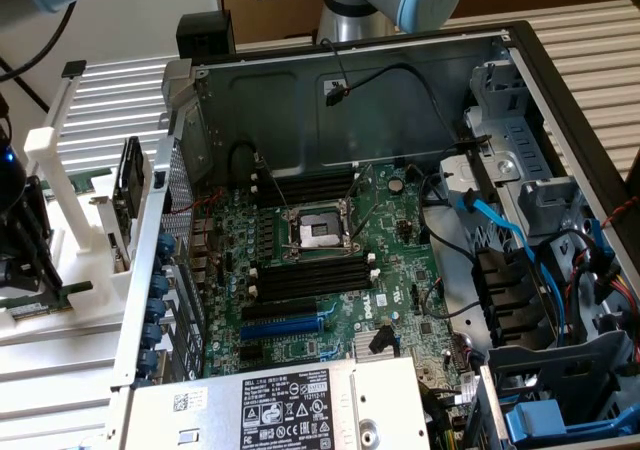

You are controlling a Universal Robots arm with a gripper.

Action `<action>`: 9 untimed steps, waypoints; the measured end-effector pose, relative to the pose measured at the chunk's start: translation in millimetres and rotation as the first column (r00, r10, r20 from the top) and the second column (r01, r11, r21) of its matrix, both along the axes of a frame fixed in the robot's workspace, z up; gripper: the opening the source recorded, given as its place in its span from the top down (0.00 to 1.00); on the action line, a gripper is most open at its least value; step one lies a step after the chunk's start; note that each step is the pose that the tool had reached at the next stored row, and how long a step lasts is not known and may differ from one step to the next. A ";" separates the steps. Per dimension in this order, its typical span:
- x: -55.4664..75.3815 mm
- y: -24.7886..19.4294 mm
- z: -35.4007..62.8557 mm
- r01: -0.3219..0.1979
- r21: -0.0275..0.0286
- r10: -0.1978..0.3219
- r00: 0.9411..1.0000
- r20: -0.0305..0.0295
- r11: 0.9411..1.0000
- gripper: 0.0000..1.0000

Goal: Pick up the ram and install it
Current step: 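Pick up the ram and move it above insertion slot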

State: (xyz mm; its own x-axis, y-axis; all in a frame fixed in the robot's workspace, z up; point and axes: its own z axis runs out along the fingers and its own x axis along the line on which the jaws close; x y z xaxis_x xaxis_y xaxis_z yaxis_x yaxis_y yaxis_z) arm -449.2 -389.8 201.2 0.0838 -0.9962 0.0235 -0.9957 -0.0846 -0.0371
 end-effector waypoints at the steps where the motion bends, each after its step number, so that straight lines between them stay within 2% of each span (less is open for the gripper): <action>1: 0.0 0.0 0.0 0.000 0.000 0.000 1.000 0.000 1.000 0.76; 6: 0.0 0.0 0.0 0.000 0.000 0.000 1.000 0.000 1.000 0.76; 7: 0.0 0.0 0.0 0.000 0.000 0.000 1.000 0.000 1.000 0.78; 8: 0.0 0.0 0.0 0.000 0.000 0.000 1.000 0.000 1.000 0.84; 9: 0.0 0.0 0.0 0.000 0.000 0.000 1.000 0.000 1.000 0.84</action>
State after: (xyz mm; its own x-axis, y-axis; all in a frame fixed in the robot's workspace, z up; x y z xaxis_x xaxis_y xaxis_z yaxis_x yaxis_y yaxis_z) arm -449.2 -389.8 201.3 0.0838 -0.9962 0.0235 -0.9957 -0.0846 -0.0370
